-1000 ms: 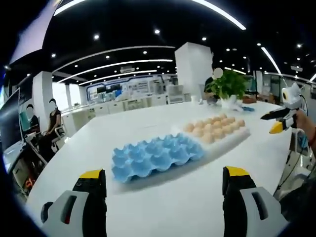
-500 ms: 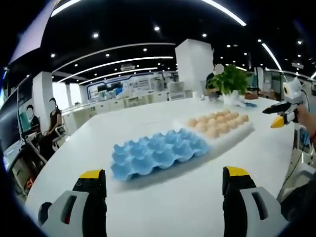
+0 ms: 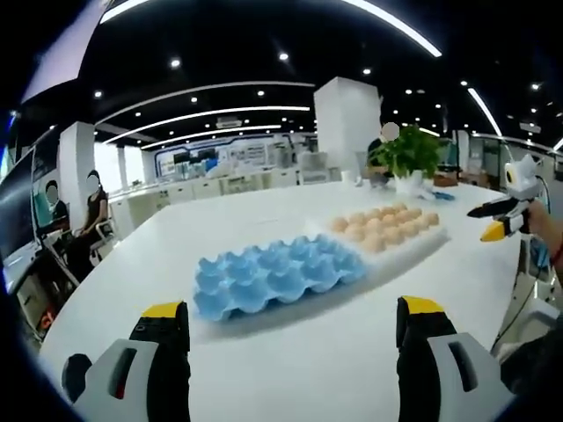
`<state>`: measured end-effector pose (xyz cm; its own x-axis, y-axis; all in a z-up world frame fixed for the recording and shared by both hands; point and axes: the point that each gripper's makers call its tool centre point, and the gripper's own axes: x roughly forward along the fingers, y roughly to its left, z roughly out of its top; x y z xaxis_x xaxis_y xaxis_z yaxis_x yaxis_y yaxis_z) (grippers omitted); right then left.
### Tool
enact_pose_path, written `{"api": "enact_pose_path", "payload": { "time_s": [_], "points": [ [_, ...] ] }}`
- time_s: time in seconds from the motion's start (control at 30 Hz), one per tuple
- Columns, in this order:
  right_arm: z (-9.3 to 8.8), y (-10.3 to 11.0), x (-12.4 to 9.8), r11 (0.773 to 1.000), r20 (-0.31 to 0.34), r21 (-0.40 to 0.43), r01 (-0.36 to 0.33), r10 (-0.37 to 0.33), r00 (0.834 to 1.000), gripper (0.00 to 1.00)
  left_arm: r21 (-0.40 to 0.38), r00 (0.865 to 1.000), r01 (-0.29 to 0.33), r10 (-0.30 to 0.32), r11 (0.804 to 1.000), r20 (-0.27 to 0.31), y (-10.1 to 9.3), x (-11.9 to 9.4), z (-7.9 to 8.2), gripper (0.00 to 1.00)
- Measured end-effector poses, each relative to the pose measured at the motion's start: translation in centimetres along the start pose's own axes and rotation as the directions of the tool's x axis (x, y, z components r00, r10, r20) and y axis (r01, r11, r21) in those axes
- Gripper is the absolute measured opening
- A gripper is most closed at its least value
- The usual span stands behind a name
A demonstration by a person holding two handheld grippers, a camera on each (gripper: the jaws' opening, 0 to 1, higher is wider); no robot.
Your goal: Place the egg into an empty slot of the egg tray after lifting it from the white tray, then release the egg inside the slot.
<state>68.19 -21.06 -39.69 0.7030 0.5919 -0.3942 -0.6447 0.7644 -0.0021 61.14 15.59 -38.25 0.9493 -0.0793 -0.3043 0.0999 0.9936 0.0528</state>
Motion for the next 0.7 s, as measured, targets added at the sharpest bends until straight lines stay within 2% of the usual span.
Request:
{"api": "enact_pose_path", "payload": {
  "time_s": [0.3,0.43,0.57,0.7],
  "points": [
    [-0.26,0.47,0.43,1.0,0.002,-0.007,-0.007,0.007,1.0,0.93,-0.001,1.0,0.001,-0.001,1.0,-0.01,-0.47,0.44,-0.45,1.0],
    [-0.14,0.56,0.57,1.0,0.008,-0.014,-0.002,0.002,1.0,0.93,-0.003,1.0,0.007,-0.007,1.0,0.004,-0.59,0.5,-0.17,1.0],
    [0.22,0.66,0.64,1.0,0.015,0.002,-0.009,0.009,1.0,0.92,-0.003,1.0,-0.006,0.006,1.0,-0.014,-0.23,0.56,-0.24,1.0],
    [0.52,0.49,0.85,1.0,0.015,-0.006,-0.001,0.002,1.0,0.91,-0.001,1.0,0.003,-0.003,1.0,0.013,-0.41,0.39,0.32,1.0]
  ]
}}
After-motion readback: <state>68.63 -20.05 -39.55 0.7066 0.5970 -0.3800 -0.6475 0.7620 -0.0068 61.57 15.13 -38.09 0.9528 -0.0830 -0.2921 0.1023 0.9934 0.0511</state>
